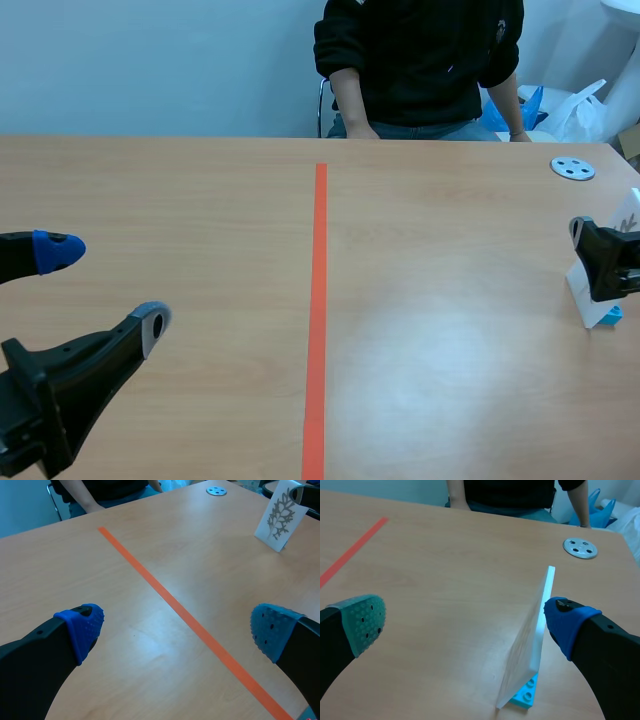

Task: Sort the leaf by its shape. The table is split by an orange tape line. A compound leaf with several leaflets goes to the left side, a simple leaf with one blade goes to the right side. Return to the home posture when a red brick is placed on the table.

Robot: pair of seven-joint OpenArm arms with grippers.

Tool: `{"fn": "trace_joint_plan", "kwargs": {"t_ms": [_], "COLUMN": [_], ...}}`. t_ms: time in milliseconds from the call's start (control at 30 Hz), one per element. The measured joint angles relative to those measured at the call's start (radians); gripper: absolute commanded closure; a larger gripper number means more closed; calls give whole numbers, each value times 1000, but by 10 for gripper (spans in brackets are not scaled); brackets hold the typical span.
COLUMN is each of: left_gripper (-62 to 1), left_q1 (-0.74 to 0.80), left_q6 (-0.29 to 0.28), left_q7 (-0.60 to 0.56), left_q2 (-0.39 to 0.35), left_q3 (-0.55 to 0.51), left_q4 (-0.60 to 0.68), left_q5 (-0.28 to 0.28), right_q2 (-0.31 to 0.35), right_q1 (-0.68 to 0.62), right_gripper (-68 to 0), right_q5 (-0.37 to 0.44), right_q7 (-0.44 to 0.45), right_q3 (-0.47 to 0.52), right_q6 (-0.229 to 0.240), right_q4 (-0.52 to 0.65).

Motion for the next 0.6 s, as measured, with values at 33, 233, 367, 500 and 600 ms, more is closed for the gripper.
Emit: {"fn": "trace_joint_plan", "kwargs": {"t_ms": [33, 233, 367, 500, 600], "left_gripper": [-623, -623, -623, -623, -623], "left_q1": [0, 0, 0, 0, 0], "left_q6": [0, 0, 0, 0, 0], "left_q7": [0, 0, 0, 0, 0], "left_q2": [0, 0, 0, 0, 0], "left_q3": [0, 0, 0, 0, 0], "left_q4": [0, 0, 0, 0, 0], "left_q5": [0, 0, 0, 0, 0], "right_q2": [0, 2, 2, 2, 2], "right_q1": [-26, -169, -249, -302, -334], "right_gripper": [-679, -679, -679, -679, -679], "right_q5": [0, 0, 0, 0, 0], "right_q7": [-3, -46, -51, -76, -93], "right_q3": [13, 44, 44, 44, 44], "right_q6": [0, 0, 0, 8, 8], "right_q4": [36, 248, 353, 417, 454]}}
